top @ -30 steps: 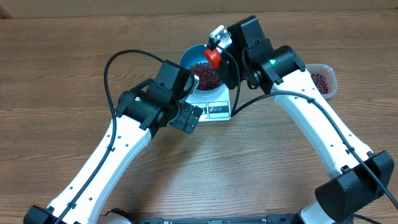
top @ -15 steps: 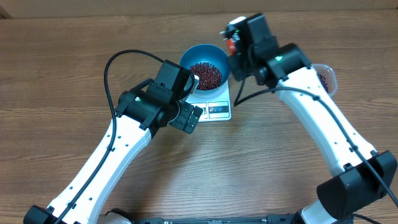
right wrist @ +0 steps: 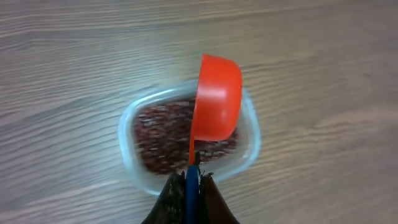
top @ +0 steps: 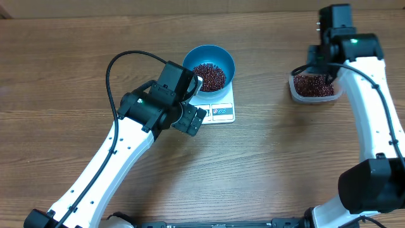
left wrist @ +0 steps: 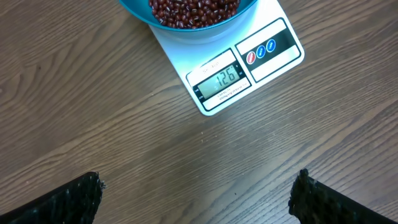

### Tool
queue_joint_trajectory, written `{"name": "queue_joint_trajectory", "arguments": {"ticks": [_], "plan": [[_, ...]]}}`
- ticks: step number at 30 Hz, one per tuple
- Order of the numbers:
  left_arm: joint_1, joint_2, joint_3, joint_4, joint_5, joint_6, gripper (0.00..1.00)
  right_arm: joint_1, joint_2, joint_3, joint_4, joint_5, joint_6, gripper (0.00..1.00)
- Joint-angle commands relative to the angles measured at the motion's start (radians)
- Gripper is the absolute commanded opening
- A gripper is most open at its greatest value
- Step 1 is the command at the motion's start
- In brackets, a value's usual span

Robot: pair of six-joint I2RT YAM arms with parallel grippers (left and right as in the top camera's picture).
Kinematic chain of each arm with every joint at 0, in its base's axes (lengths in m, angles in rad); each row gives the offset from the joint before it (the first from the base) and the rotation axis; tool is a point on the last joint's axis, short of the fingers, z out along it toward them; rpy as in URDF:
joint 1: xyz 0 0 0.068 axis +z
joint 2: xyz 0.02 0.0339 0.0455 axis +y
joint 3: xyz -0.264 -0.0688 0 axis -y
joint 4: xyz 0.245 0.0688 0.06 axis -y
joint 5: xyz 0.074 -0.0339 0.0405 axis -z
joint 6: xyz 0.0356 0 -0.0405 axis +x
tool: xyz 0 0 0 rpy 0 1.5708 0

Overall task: Scoop item into bowl and weigh 150g on scale
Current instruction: 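Lift the empty red scoop and carry it right over the bean tub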

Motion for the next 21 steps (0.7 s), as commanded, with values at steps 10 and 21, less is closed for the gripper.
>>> {"name": "queue_joint_trajectory", "arguments": {"ticks": [10, 21], "plan": [[0.000, -0.012, -0.004, 0.002, 0.011, 0.016, 1.00, -0.063, 0.082, -0.014, -0.003, -0.089, -0.124, 0.04], [0.000, -0.012, -0.004, 0.002, 0.011, 0.016, 1.00, -0.064, 0.116, -0.014, -0.070, -0.167, -0.247, 0.04]]}}
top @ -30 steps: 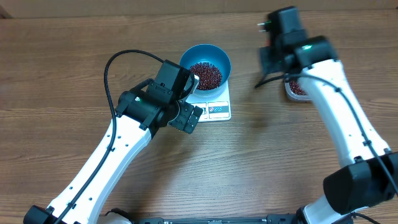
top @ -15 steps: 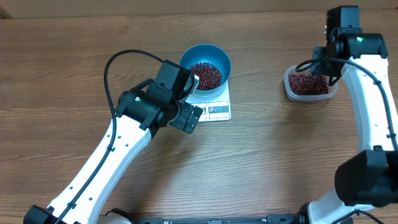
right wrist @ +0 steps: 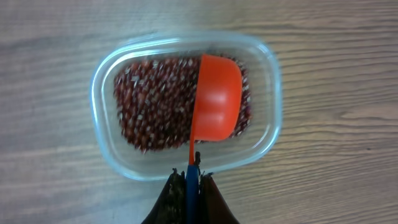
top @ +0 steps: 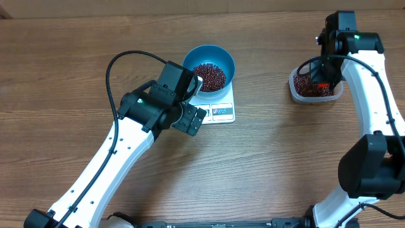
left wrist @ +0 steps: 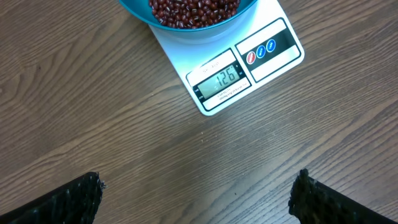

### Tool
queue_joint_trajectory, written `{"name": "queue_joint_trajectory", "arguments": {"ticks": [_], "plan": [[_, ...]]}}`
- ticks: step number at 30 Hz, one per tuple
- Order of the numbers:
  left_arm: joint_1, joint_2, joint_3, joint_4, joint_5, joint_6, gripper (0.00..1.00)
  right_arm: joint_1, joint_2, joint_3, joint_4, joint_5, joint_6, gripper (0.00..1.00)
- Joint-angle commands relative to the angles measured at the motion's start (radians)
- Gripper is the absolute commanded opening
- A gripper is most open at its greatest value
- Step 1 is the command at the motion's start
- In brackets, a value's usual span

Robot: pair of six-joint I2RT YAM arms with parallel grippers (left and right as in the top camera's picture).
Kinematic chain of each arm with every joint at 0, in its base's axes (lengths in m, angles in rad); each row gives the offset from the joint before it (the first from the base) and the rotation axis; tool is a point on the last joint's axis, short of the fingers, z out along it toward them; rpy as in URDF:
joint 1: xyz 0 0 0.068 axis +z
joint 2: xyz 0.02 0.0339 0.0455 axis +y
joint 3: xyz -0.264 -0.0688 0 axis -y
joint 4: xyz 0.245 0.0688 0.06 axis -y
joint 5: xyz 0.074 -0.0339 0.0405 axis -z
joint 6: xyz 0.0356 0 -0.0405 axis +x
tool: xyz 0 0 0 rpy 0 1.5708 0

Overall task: Scoop item into bowl and weigh 150g on scale
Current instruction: 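Lift the empty red scoop and carry it right over the bean tub, then dip the red scoop into the bean tub and scoop beans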

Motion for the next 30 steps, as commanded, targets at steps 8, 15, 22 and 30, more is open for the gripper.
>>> {"name": "queue_joint_trajectory", "arguments": {"ticks": [8, 15, 22, 30], "plan": [[0.000, -0.012, -0.004, 0.002, 0.011, 0.016, 1.00, 0.000, 0.005, -0.005, -0.013, -0.069, -0.071, 0.04], [0.000, -0.012, -0.004, 0.002, 0.011, 0.016, 0.99, 0.000, 0.031, -0.034, -0.010, -0.080, -0.071, 0.04], [0.000, -0.012, -0.004, 0.002, 0.011, 0.016, 1.00, 0.000, 0.062, -0.060, -0.004, -0.135, -0.086, 0.04], [0.000, -0.012, -0.004, 0.002, 0.011, 0.016, 1.00, -0.009, 0.062, -0.060, 0.014, -0.299, -0.128, 0.03]]}}
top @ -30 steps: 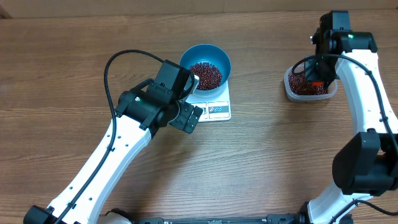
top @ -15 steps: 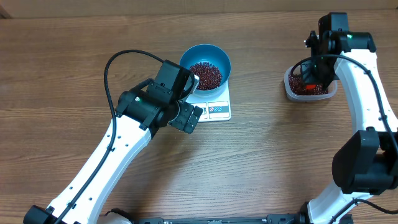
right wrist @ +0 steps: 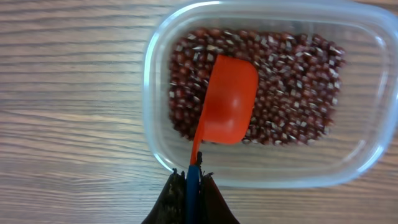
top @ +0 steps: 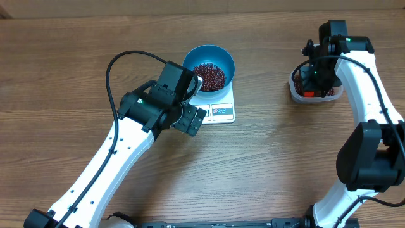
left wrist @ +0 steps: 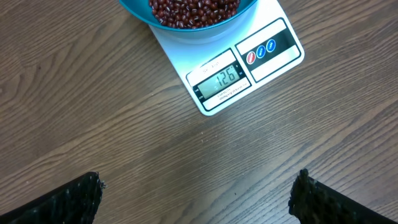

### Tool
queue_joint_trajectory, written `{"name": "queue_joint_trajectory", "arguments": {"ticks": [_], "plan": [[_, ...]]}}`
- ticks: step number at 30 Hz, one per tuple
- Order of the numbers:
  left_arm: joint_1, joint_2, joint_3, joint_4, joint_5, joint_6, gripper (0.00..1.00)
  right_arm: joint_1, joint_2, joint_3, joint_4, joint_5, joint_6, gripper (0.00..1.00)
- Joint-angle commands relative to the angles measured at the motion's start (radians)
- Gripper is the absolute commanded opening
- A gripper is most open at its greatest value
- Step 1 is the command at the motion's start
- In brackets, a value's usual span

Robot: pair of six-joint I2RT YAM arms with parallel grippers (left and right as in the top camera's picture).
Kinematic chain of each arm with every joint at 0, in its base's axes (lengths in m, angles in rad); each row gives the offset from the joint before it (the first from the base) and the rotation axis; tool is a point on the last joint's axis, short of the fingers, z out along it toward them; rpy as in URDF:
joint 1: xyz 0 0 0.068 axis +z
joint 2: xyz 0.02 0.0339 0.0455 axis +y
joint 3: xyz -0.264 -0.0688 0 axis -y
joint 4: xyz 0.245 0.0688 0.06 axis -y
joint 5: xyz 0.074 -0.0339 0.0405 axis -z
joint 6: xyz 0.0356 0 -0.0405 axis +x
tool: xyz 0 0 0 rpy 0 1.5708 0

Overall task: Scoop item into bowl and weigh 150g on scale
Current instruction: 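Dip the red scoop into the bean tub and scoop beans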

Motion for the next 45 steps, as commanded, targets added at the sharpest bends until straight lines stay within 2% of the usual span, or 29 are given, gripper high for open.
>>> {"name": "queue_joint_trajectory", "arguments": {"ticks": [1, 20, 32, 45], "plan": [[0.000, -0.012, -0.004, 0.002, 0.011, 0.016, 1.00, -0.014, 0.006, -0.010, 0.006, -0.130, -0.029, 0.04], [0.000, -0.012, -0.004, 0.002, 0.011, 0.016, 1.00, -0.208, 0.007, -0.022, 0.010, -0.459, -0.126, 0.04], [0.000, -0.012, -0.004, 0.002, 0.011, 0.016, 1.00, -0.238, 0.007, -0.148, 0.093, -0.524, -0.124, 0.04], [0.000, -0.012, -0.004, 0.002, 0.011, 0.016, 1.00, -0.305, 0.007, -0.150, 0.113, -0.636, -0.071, 0.04]]}}
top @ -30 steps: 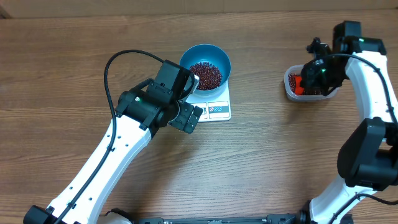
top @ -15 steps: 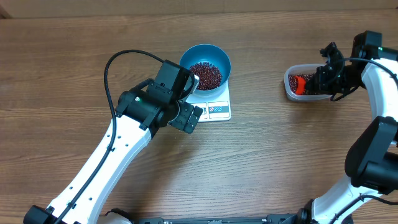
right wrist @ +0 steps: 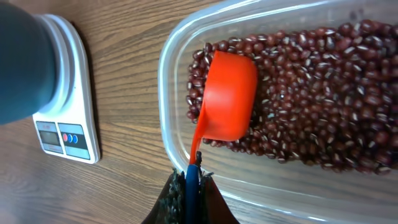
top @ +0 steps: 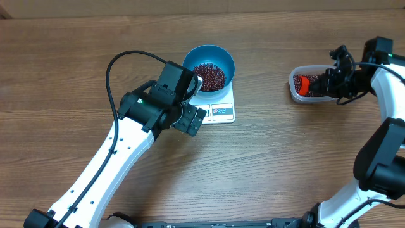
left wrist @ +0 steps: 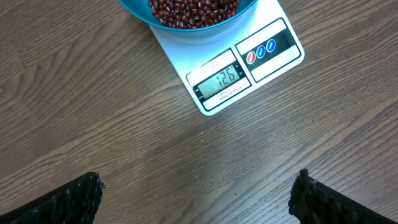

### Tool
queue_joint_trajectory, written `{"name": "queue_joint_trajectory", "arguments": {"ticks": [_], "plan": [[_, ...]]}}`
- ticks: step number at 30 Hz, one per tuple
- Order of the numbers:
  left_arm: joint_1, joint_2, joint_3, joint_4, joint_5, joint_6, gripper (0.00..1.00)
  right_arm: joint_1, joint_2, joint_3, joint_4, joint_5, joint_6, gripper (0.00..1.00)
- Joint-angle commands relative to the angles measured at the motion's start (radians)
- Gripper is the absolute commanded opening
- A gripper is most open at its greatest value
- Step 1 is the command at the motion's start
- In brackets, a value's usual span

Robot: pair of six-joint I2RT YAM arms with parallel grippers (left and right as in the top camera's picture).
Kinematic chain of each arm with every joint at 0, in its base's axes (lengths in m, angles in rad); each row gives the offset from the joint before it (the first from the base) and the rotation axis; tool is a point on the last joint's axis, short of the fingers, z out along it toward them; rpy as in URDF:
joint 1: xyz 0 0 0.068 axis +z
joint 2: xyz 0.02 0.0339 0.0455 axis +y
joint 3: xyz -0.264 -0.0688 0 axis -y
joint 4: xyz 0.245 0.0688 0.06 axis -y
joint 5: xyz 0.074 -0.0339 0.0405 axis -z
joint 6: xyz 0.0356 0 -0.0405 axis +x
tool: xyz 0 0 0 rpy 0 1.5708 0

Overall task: Scoop item into bowl and weigh 150g on scale
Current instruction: 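Dip the red scoop into the bean tub and scoop beans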

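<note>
A blue bowl (top: 209, 66) of red beans stands on the white scale (top: 218, 109); the scale's display (left wrist: 224, 78) reads 126. My left gripper (left wrist: 196, 193) hangs open over bare wood in front of the scale. At the right a clear plastic container (top: 314, 87) holds more red beans (right wrist: 311, 99). My right gripper (right wrist: 191, 186) is shut on the blue handle of an orange scoop (right wrist: 228, 96), whose cup is turned face down into the beans at the container's left end.
The scale (right wrist: 65, 106) and the bowl's side (right wrist: 25, 59) show at the left of the right wrist view. A black cable (top: 120, 63) loops over the left arm. Wooden tabletop (top: 285, 164) lies all around.
My right arm has swung out to the right, so the wrist now comes at the container from its right side. The scoop has shifted to the container's left end. The left arm is unchanged.
The orange scoop was held above the bean container, then lower over it, then down on the beans. Now it is pressed into them at the left end with the wrist turned. The scale read 126 throughout and the left gripper stayed open.
</note>
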Motion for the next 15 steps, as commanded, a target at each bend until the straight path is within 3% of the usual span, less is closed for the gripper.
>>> {"name": "queue_joint_trajectory", "arguments": {"ticks": [1, 15], "plan": [[0.000, -0.012, -0.004, 0.002, 0.011, 0.016, 1.00, -0.021, 0.010, -0.018, 0.000, -0.086, 0.016, 0.04], [0.000, -0.012, -0.004, 0.002, 0.011, 0.016, 1.00, -0.071, 0.010, -0.018, -0.017, -0.159, 0.073, 0.04]]}}
